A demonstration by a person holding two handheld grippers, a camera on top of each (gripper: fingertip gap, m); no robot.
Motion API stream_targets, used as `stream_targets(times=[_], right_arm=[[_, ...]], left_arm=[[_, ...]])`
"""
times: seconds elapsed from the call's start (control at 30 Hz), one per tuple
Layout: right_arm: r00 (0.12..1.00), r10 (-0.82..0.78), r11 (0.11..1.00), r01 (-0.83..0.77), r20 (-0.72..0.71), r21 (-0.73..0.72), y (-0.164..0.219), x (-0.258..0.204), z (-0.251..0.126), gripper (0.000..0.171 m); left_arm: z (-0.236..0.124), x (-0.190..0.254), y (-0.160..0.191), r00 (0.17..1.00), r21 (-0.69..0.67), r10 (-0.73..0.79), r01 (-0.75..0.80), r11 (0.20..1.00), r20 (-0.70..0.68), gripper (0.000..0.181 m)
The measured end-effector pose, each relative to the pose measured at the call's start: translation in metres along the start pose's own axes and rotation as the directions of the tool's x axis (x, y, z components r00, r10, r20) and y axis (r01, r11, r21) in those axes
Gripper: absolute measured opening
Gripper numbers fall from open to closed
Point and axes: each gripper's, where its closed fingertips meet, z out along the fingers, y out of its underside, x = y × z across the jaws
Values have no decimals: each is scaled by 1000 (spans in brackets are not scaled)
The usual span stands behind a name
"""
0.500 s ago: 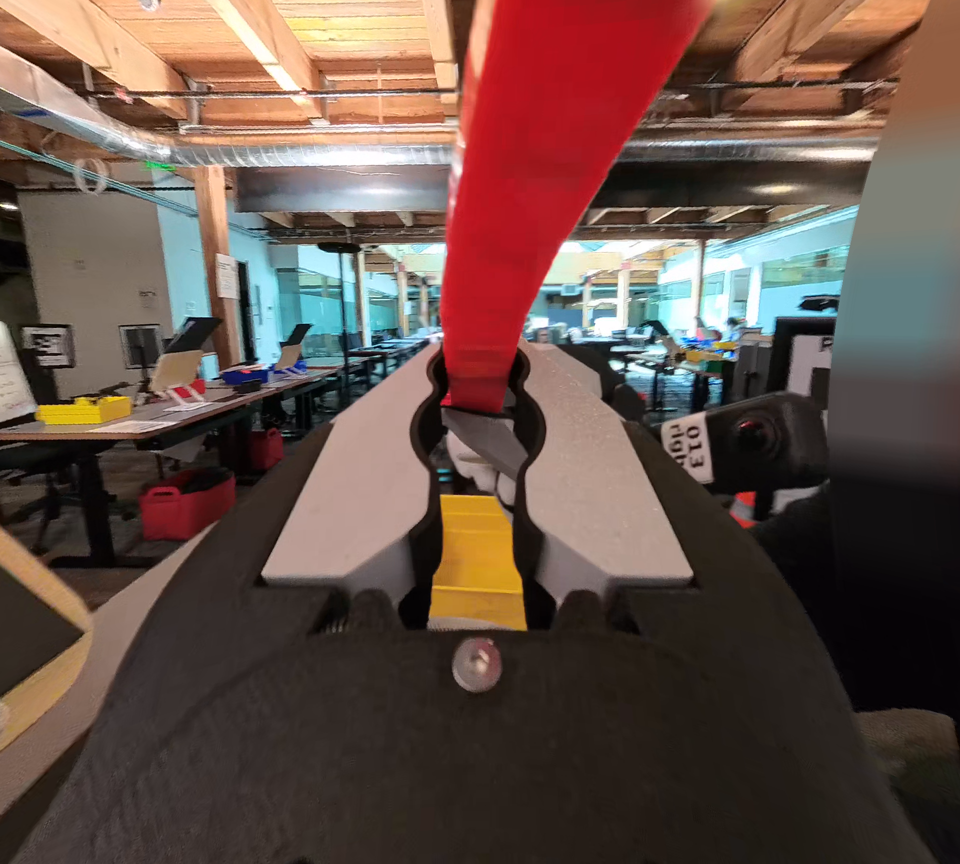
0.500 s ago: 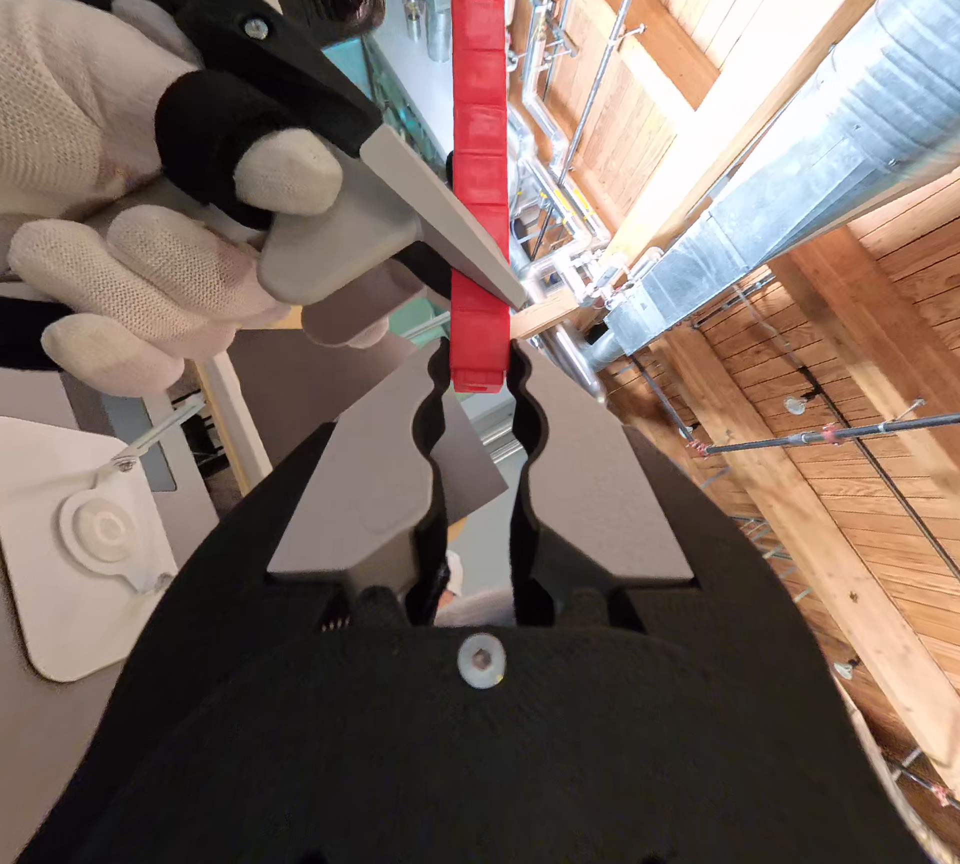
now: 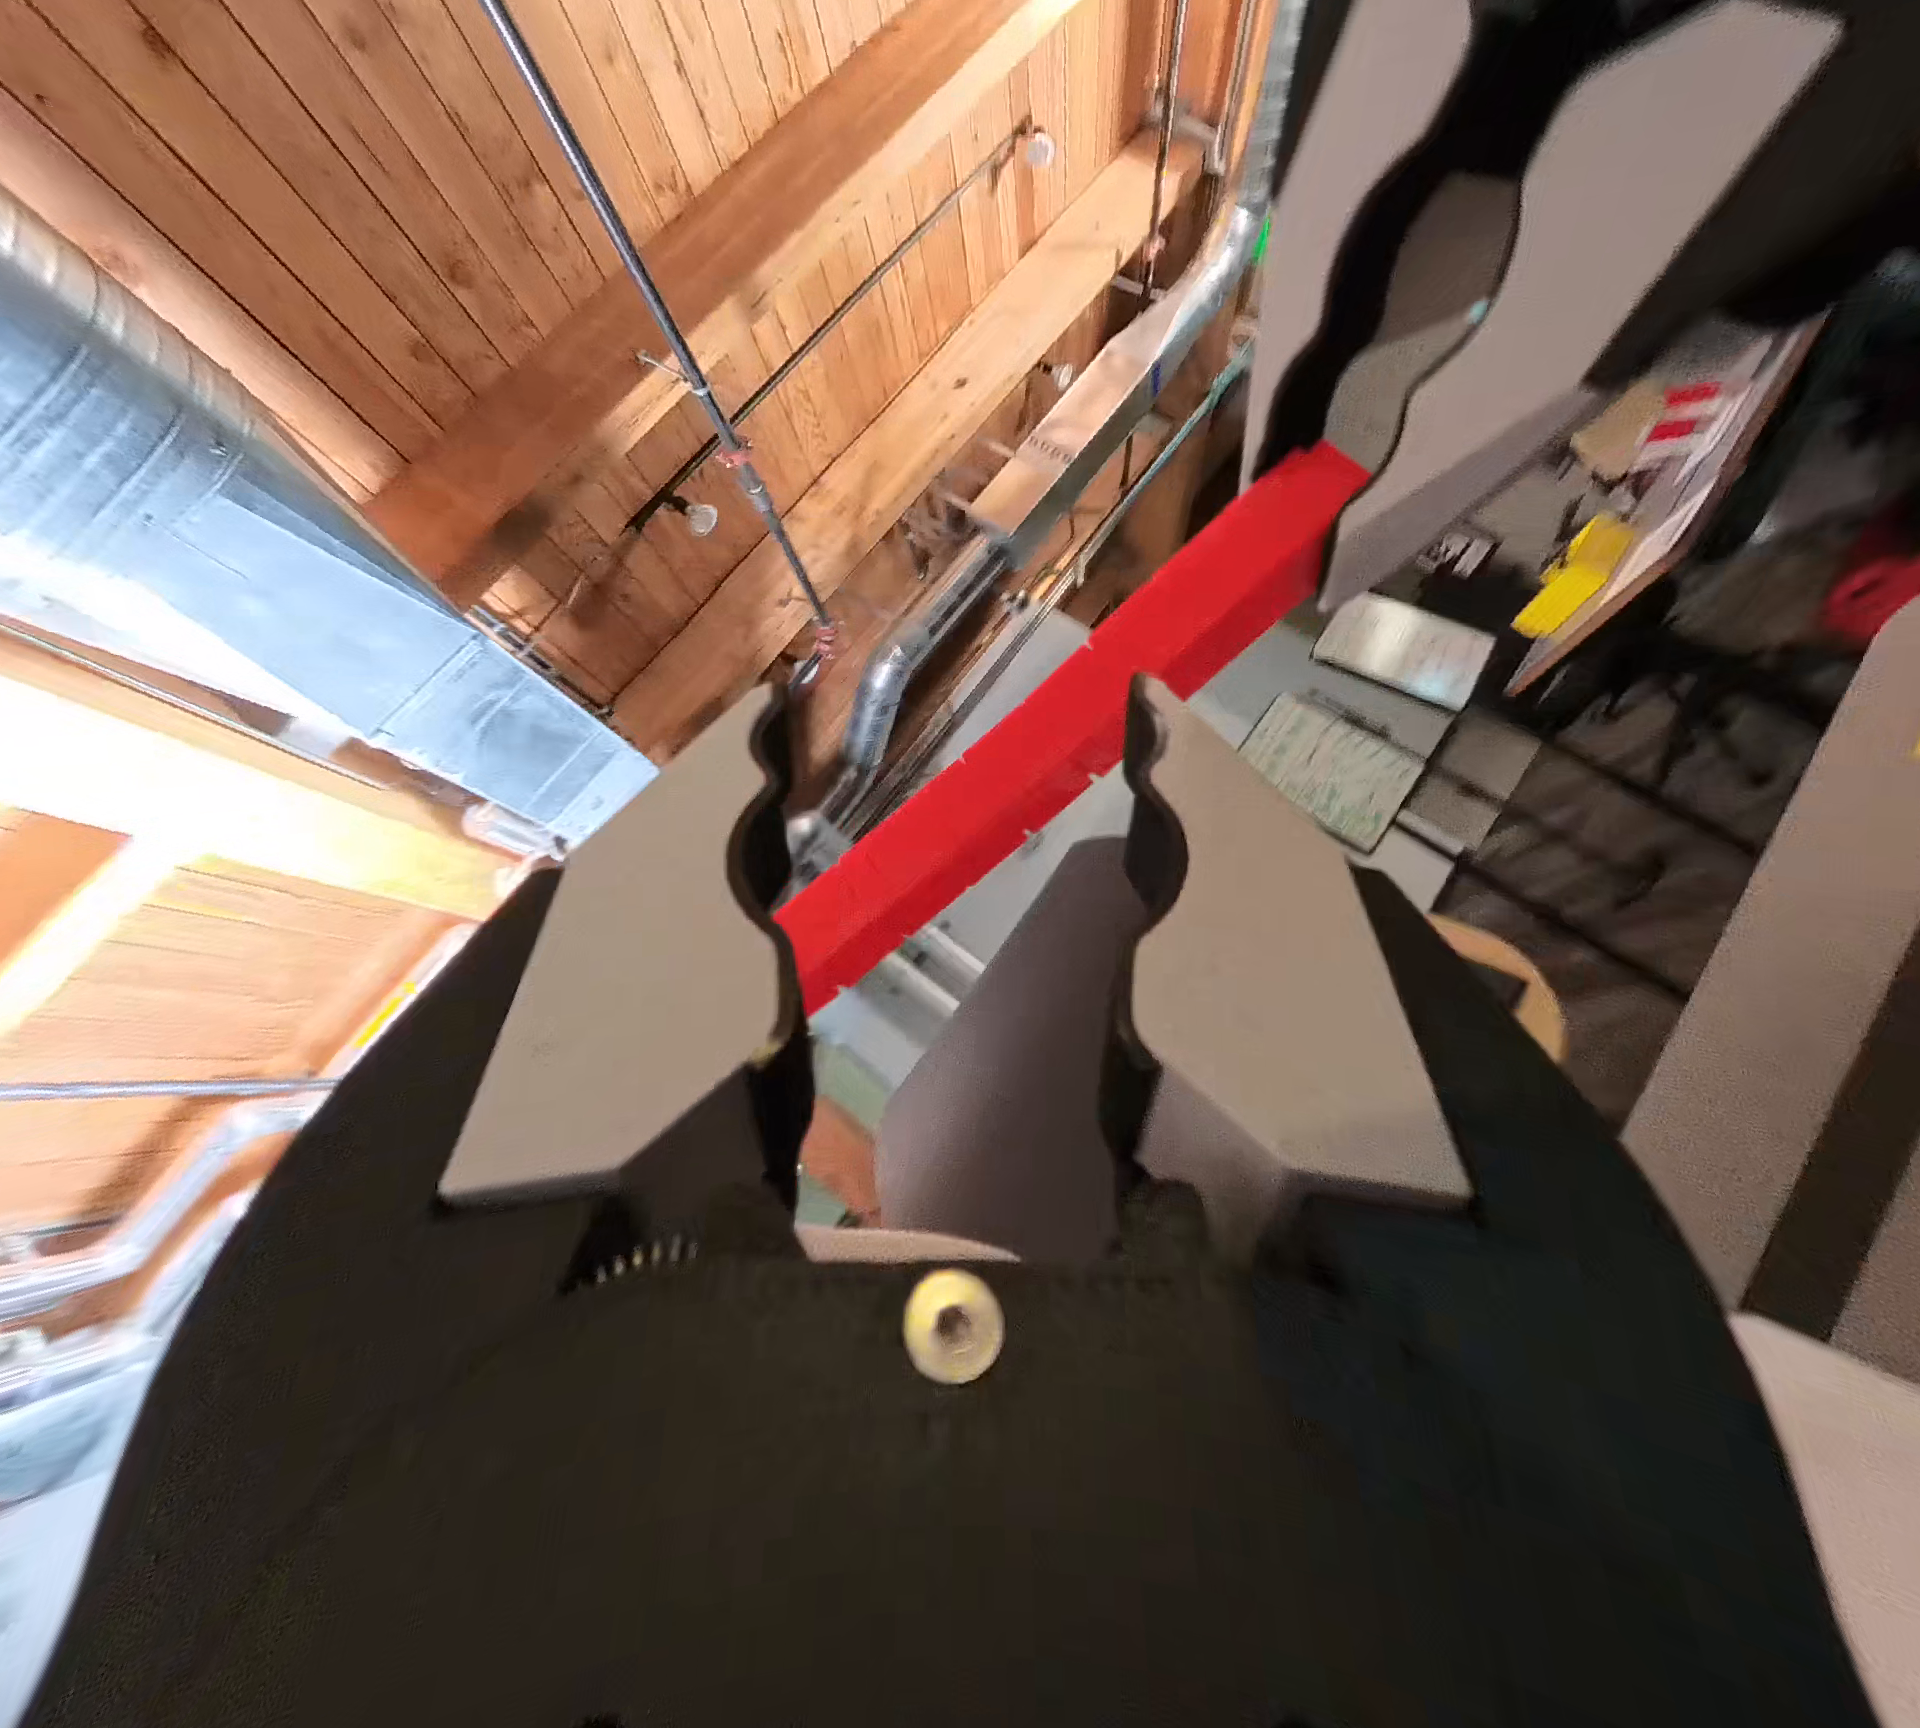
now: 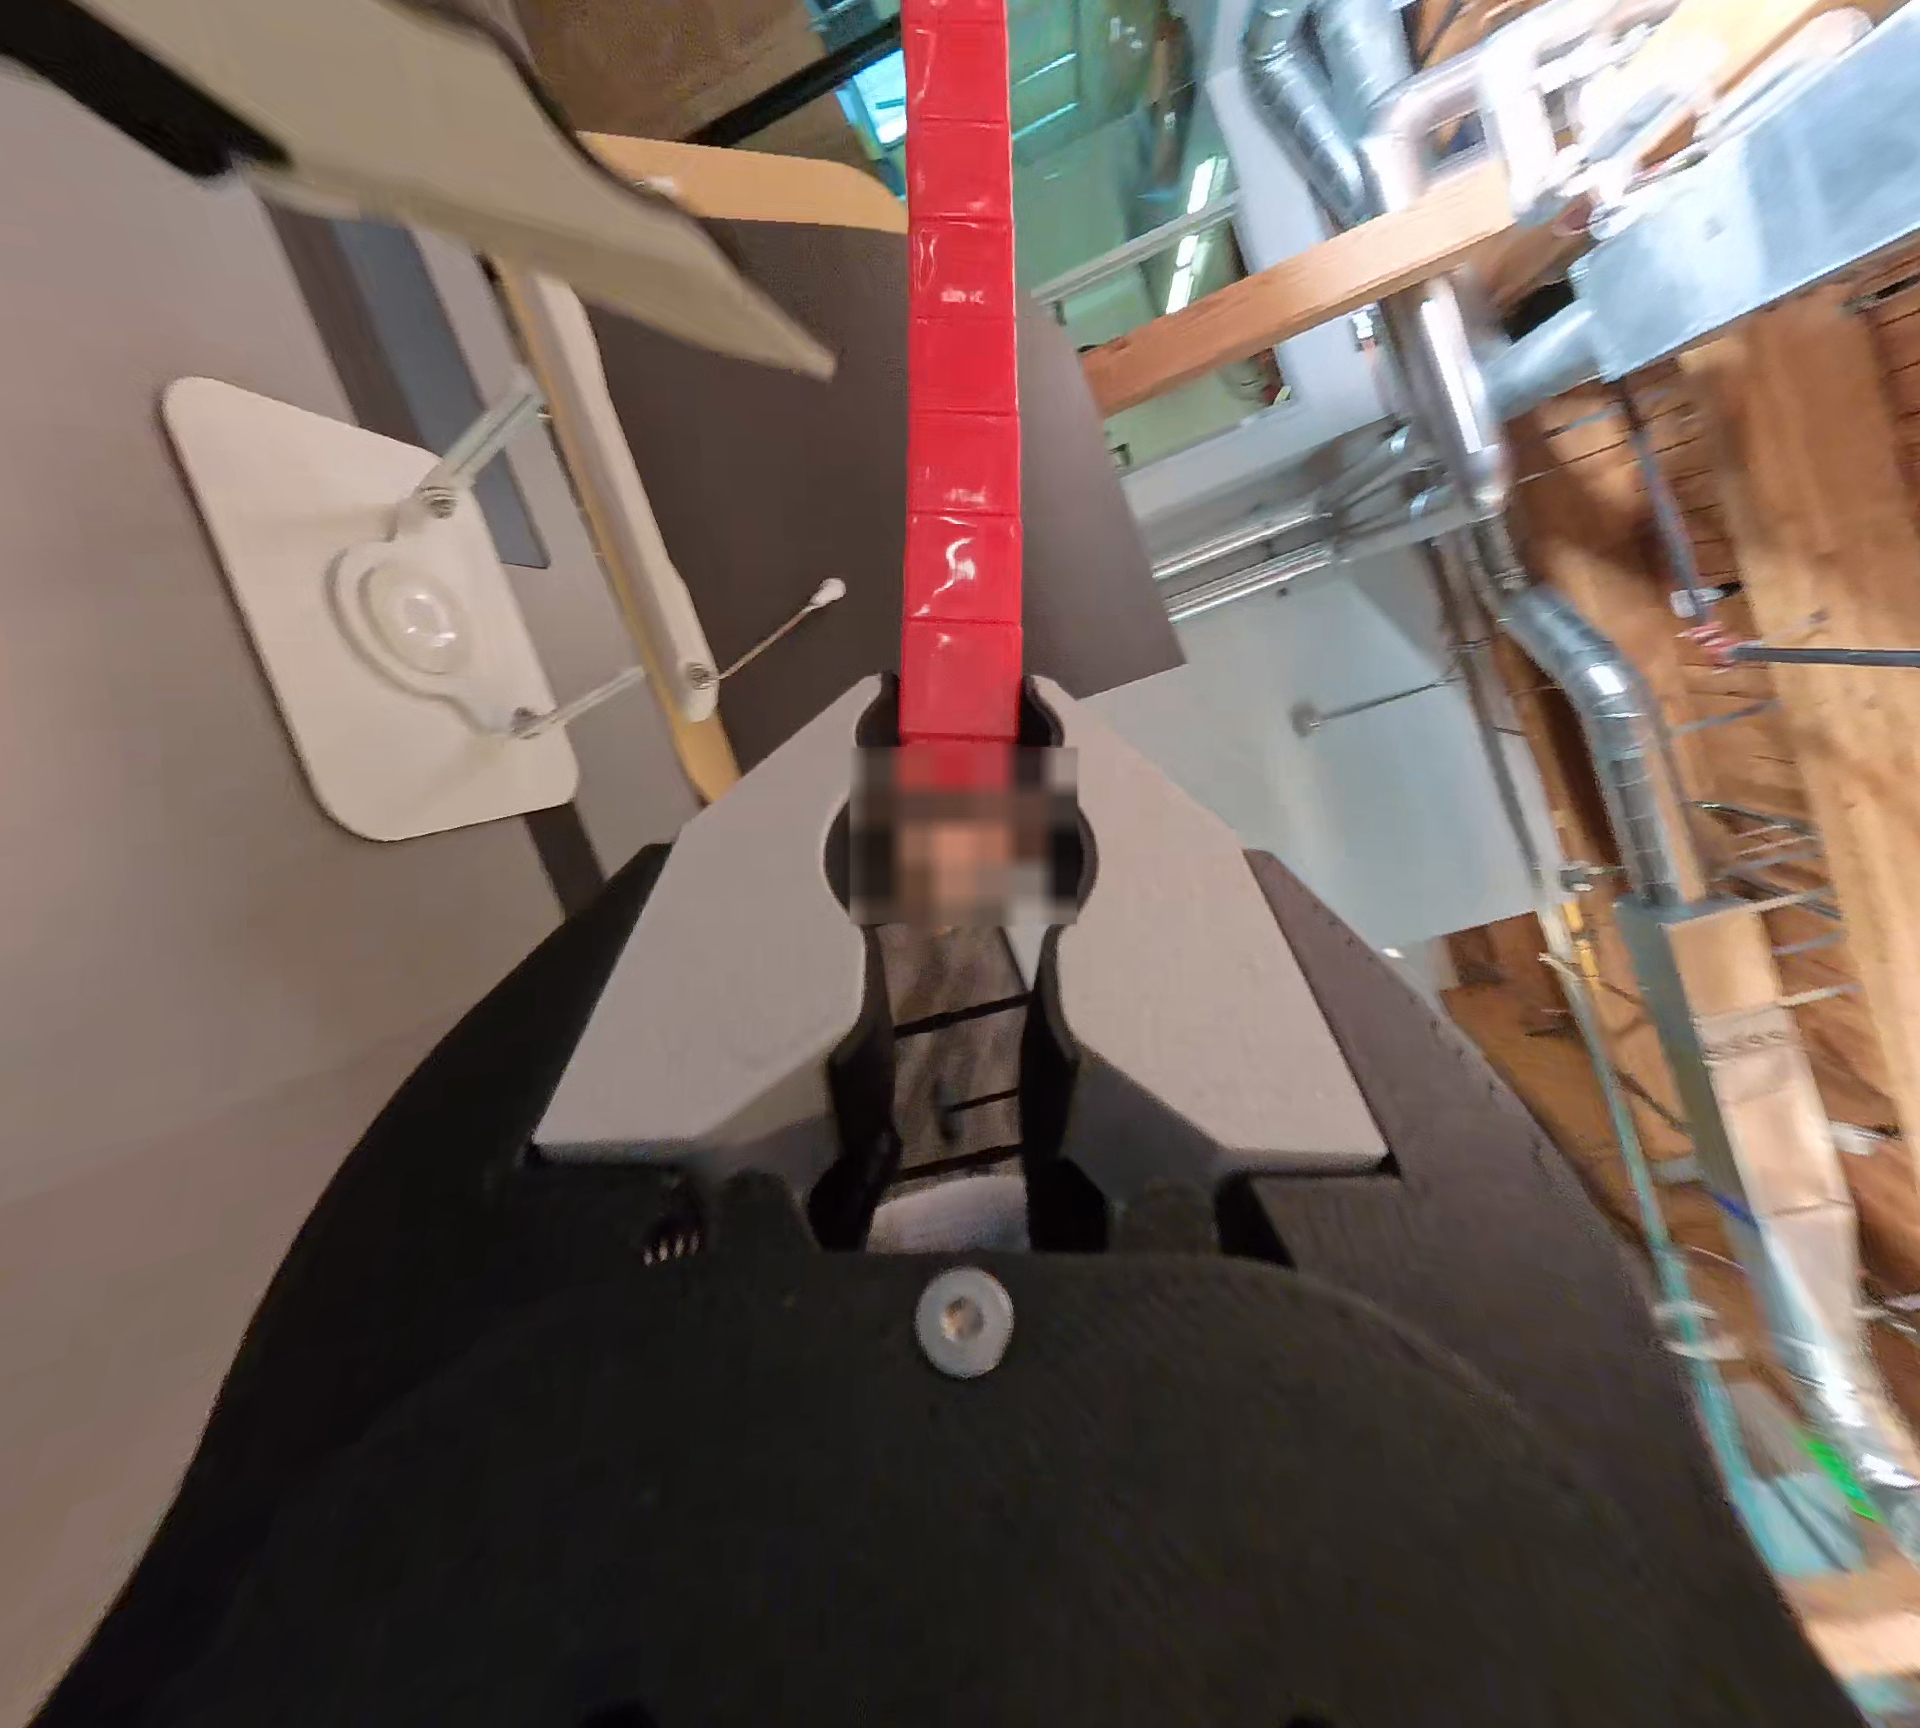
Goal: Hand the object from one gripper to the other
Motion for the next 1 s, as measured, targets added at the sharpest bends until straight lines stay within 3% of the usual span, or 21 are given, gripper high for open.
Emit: stream_targets(times=[0.1,0.23,0.3,0.4,0.47,0.57,0.67,0.77,0.83,0.9,1.0], right_arm=[[993,74,997,-76,88,19,-6,-10,-2,19],[977,85,996,-86,197,-6,-12,-28,-9,19],[954,125,991,-131,274,3,-19,-38,-14,19],[907,198,973,-228,372,38,-33,-47,-24,19],[897,215,966,-254,387,51,-37,-46,-28,19],[907,222,943,-293,359,157,-52,-36,-32,19],[950,215,924,-273,227,268,-64,-12,-36,60],[967,197,931,-235,158,279,-61,-1,-38,64],[976,149,933,-192,158,305,-65,-5,-40,65],[991,59,938,-96,120,332,-70,-10,-42,65],[989,-127,929,91,78,360,-80,-28,-47,64]], left_arm=[[8,23,28,993,-106,105,-110,988,-48,73],[10,27,58,950,-214,310,-306,928,-15,68],[11,27,59,940,-227,340,-331,916,2,59],[8,32,59,932,-221,361,-356,908,-16,23],[7,35,58,933,-207,360,-356,911,-18,21],[7,38,57,967,-199,250,-254,946,-45,20],[8,39,62,993,-217,-24,-1,976,-113,21],[6,56,51,889,-224,-344,285,932,-301,21],[2,58,37,815,-193,-446,403,895,-370,21],[-7,71,19,722,-173,-472,451,876,-505,21],[-15,88,24,736,-206,-351,284,936,-579,21]])
